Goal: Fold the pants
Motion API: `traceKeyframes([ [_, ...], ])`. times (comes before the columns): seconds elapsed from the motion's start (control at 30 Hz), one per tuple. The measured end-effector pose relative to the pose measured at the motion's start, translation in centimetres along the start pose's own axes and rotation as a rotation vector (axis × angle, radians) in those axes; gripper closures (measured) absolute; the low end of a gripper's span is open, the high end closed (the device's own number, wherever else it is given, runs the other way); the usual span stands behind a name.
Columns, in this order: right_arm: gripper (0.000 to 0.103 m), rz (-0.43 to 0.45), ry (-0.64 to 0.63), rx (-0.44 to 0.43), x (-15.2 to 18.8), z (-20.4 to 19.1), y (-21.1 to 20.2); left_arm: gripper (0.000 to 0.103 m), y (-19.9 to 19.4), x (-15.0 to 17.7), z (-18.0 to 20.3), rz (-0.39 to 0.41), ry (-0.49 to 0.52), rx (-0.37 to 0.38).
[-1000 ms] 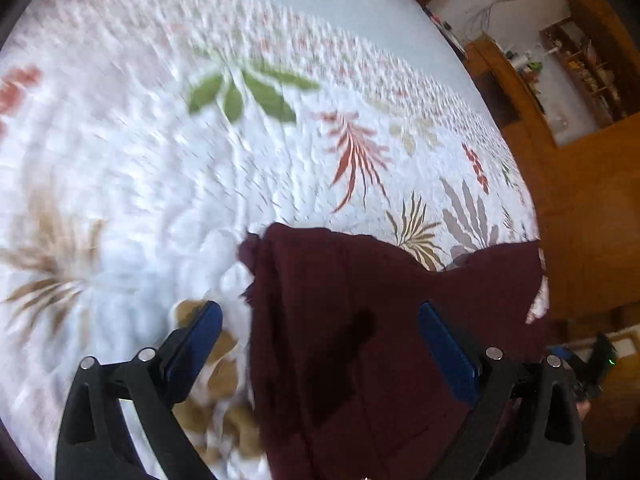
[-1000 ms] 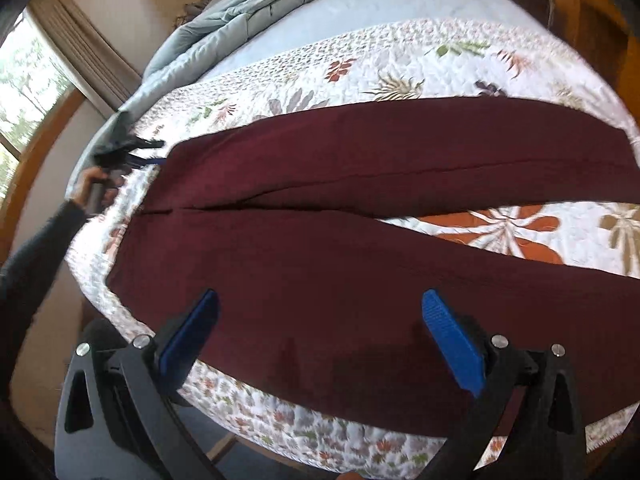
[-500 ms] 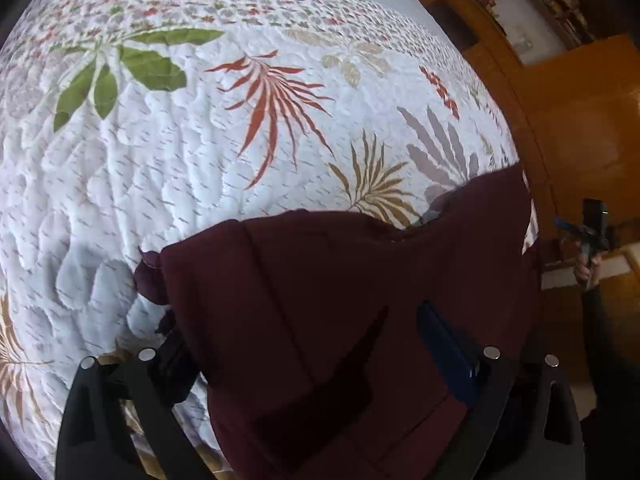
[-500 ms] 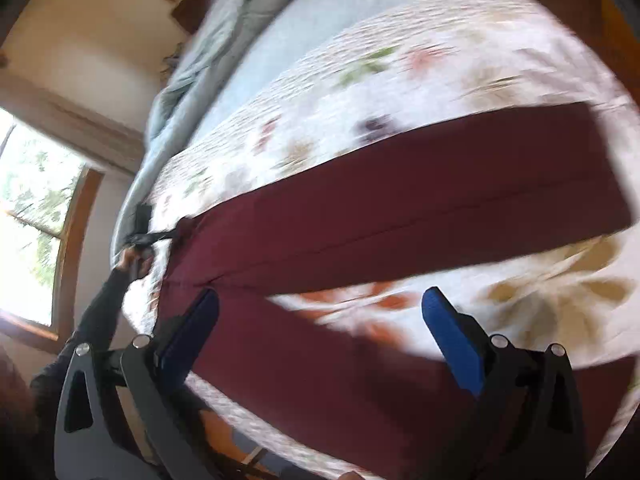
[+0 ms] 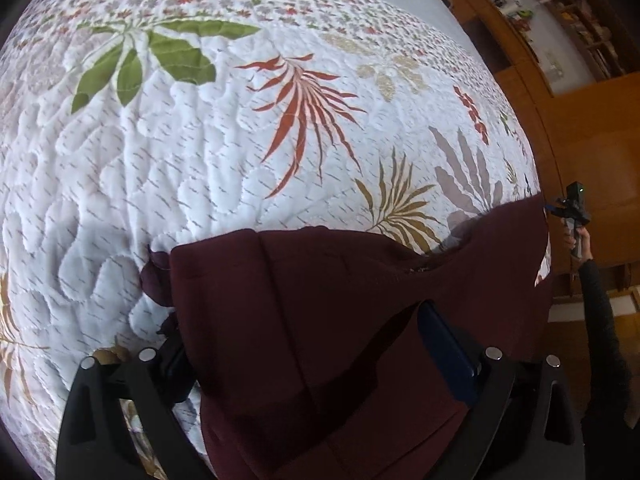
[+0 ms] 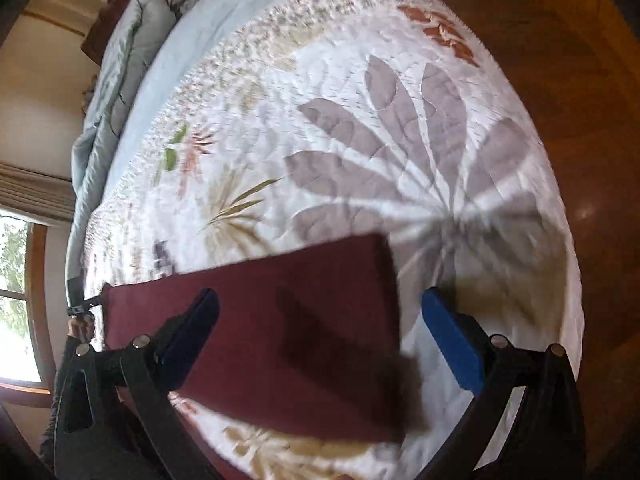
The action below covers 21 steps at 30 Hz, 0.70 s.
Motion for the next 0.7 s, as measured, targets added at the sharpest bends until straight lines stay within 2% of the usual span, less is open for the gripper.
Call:
traceKeyframes([
  [0.17, 0.002, -0.031, -0.047, -0.047, -1.6, 1.0, 1.4, 0.004, 0.6, -0.2, 0.2, 0.004, -0.009, -0.041],
  [0.33, 0.002, -0.062, -0.127, -0.063, -1.0, 0.1, 1.7, 0.006, 0.8, -0.1, 1.0, 0.022, 0.005, -0.107],
  [0.37, 0.007, -0.067, -0.131, -0.079, -0.7, -0.3, 1.8, 0.006, 0.8, -0.1, 1.1, 0.025, 0.007, -0.116],
  [0.4, 0.023, -0.072, -0.135, -0.098, -0.4, -0.7, 1.9, 0.012, 0.7, -0.1, 1.2, 0.031, 0.005, -0.121],
  [0.43, 0.033, -0.069, -0.143, -0.079, -0.4, -0.8, 2.0, 0.019, 0.5, -0.1, 1.4, 0.037, 0.004, -0.138],
  [0.47, 0.054, -0.063, -0.141, -0.061, -0.4, -0.7, 2.0, 0.043, 0.2, -0.1, 1.4, 0.042, 0.004, -0.157],
  [0.5, 0.078, -0.045, -0.122, -0.047, -0.5, -0.3, 1.6, 0.061, -0.2, 0.0, 1.3, 0.052, -0.007, -0.163],
  [0.57, 0.080, -0.028, -0.119, -0.055, -0.3, -0.3, 1.0, 0.078, -0.9, 0.2, 1.5, 0.068, -0.005, -0.175],
  [0.7, 0.082, 0.020, -0.142, -0.037, 0.6, -1.3, -0.5, 0.084, -2.7, 0.9, 2.5, 0.148, -0.004, -0.176],
])
Point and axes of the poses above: each gripper's, at about its wrist camera, not at the fingertips, and y roughly the way its jaws point, z to its right, x to its underside, the point moved 2 cm from there along y, roughly the way its jaws point, and after that the axes turned 1 degree about y, right-handed, at the moved point
